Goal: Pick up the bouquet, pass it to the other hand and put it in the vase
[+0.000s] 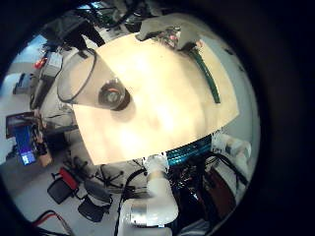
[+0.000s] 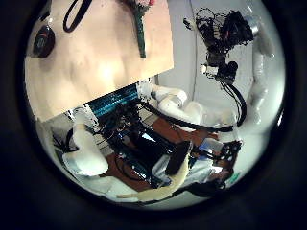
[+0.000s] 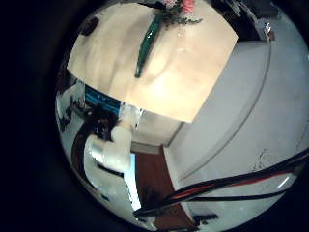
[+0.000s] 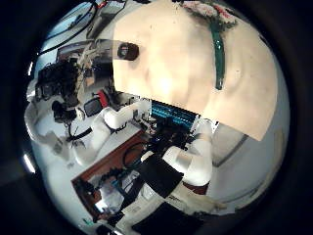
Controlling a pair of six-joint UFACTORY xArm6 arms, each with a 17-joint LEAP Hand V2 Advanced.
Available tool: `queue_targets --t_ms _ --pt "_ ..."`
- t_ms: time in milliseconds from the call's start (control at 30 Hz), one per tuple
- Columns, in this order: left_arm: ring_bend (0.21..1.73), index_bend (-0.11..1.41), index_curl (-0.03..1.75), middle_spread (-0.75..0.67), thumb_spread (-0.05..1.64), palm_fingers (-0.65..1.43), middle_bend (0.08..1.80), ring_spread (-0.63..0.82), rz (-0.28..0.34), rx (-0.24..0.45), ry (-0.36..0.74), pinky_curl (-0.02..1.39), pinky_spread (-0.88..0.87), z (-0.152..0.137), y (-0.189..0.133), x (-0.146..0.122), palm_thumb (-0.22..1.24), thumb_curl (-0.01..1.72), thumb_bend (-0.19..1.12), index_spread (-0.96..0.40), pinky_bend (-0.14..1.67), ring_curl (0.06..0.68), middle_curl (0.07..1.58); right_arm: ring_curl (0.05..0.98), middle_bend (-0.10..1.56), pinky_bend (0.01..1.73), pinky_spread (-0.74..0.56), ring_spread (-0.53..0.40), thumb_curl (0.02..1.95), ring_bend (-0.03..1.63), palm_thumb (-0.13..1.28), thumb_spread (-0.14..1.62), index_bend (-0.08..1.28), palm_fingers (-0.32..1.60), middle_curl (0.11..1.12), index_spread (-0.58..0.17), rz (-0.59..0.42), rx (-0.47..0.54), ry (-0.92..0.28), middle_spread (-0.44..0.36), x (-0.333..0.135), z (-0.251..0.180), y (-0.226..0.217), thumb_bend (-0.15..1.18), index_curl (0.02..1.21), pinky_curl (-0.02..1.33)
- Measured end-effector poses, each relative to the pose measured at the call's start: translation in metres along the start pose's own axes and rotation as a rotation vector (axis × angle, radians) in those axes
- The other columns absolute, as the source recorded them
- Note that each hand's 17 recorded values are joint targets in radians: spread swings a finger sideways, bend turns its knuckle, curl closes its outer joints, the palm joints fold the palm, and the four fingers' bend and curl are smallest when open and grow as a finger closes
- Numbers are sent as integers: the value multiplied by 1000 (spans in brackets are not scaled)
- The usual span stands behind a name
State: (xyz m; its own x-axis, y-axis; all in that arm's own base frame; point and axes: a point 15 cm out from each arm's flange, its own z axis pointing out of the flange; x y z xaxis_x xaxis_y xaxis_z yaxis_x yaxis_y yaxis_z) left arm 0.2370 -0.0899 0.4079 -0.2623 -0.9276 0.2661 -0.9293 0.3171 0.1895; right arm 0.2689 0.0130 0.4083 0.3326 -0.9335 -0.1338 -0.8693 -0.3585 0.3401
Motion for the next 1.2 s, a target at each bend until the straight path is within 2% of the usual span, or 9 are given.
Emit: queue_targets --t_ms 300,500,700,867,1033,1200 --pt "529 173 338 362 975 43 189 526 1 28 8 177 619 -9 7 5 -22 249 -37 12 436 223 306 230 218 403 376 179 273 449 317 1127 160 173 356 -333 1 -7 -3 44 -4 -14 11 -20 269 302" --pt "527 175 339 361 986 47 189 526 13 0 13 175 619 -5 -1 3 -18 253 -34 12 434 220 308 228 217 392 375 180 271 442 308 1131 160 175 354 -334 1 -19 -7 45 -6 -13 19 -23 273 298" --pt "525 179 343 361 988 49 187 526 61 -29 16 171 619 -3 -9 0 -18 255 -34 10 429 217 308 229 219 386 375 173 272 443 307 1135 156 187 355 -334 27 -10 -29 46 -2 -13 22 -19 273 296" --pt "517 184 350 361 1021 51 186 528 121 -55 10 168 621 -8 -14 -4 23 262 -10 12 423 214 306 237 235 414 373 163 272 489 312 1147 142 253 357 -303 43 8 -69 44 -10 -16 17 -19 261 296" --pt "507 190 357 361 1079 57 183 539 181 -63 -10 163 623 -14 -16 -3 103 275 -6 12 412 209 303 254 268 448 356 122 274 577 323 1154 141 344 365 -252 142 60 -95 36 -8 -30 17 -17 253 299" --pt "495 196 368 362 1112 64 179 546 224 -69 -20 160 630 -15 -19 -1 135 276 -15 7 400 205 298 268 314 466 312 73 281 652 355 1153 155 405 378 -217 221 130 -177 29 -4 -38 7 -12 254 294"
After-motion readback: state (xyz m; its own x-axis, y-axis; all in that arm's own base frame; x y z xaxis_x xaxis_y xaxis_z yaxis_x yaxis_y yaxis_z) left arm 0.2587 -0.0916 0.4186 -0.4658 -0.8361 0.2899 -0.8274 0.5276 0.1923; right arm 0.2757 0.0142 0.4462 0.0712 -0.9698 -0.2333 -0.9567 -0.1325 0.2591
